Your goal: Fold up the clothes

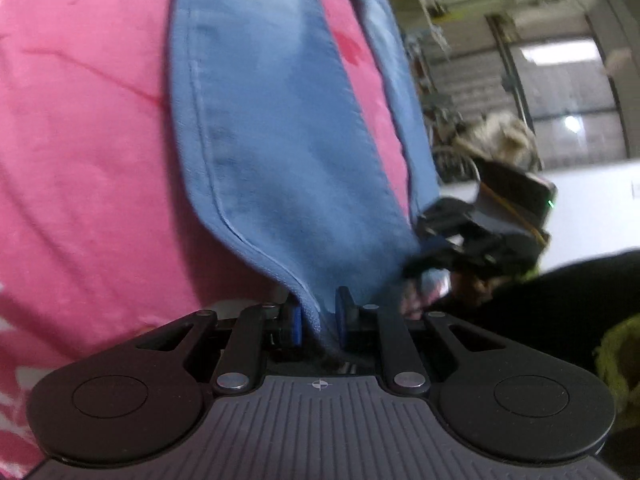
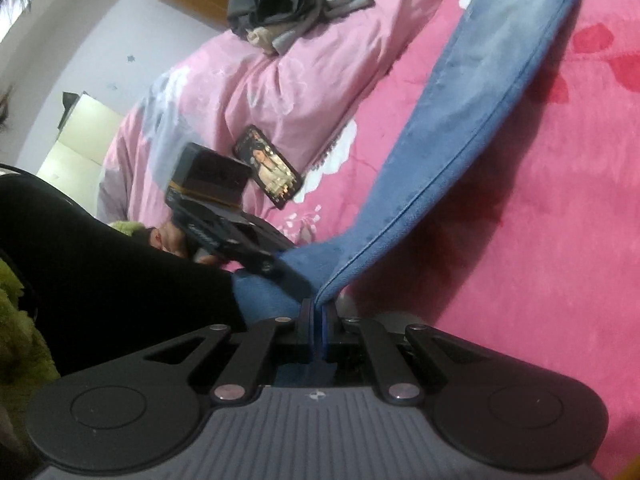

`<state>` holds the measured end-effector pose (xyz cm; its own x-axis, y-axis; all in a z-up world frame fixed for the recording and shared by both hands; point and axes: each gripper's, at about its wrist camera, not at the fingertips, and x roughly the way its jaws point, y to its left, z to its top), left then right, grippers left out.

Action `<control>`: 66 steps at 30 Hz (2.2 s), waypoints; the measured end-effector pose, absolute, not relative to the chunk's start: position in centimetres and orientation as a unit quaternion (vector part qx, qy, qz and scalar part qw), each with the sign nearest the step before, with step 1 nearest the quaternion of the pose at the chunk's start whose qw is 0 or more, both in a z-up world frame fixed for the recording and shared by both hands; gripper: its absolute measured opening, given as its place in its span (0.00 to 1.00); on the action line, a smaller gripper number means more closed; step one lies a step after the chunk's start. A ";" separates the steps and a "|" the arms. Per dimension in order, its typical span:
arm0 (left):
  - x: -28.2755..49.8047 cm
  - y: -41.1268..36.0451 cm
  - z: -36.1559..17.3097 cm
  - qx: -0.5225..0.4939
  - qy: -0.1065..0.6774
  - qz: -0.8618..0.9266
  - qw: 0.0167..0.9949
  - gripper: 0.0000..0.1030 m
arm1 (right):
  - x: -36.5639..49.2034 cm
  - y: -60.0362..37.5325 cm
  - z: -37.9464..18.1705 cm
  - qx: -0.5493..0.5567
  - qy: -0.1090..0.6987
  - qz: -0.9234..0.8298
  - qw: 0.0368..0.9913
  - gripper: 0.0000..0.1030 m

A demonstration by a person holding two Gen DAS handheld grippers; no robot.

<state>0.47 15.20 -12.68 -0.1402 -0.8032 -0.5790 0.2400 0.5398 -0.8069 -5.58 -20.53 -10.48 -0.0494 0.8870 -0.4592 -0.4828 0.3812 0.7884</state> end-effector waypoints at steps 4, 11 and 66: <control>0.1 14.4 -12.4 -0.208 0.632 -0.440 0.603 0.12 | -5.8 -21.0 -11.8 0.191 0.527 0.503 0.658 0.03; 0.2 15.2 -13.0 -0.217 0.648 -0.438 0.584 0.12 | -5.3 -21.3 -12.8 0.217 0.547 0.489 0.644 0.06; -4.9 14.7 -11.0 -0.189 0.689 -0.453 0.533 0.44 | -10.0 -20.2 -12.4 0.191 0.615 0.603 0.471 0.35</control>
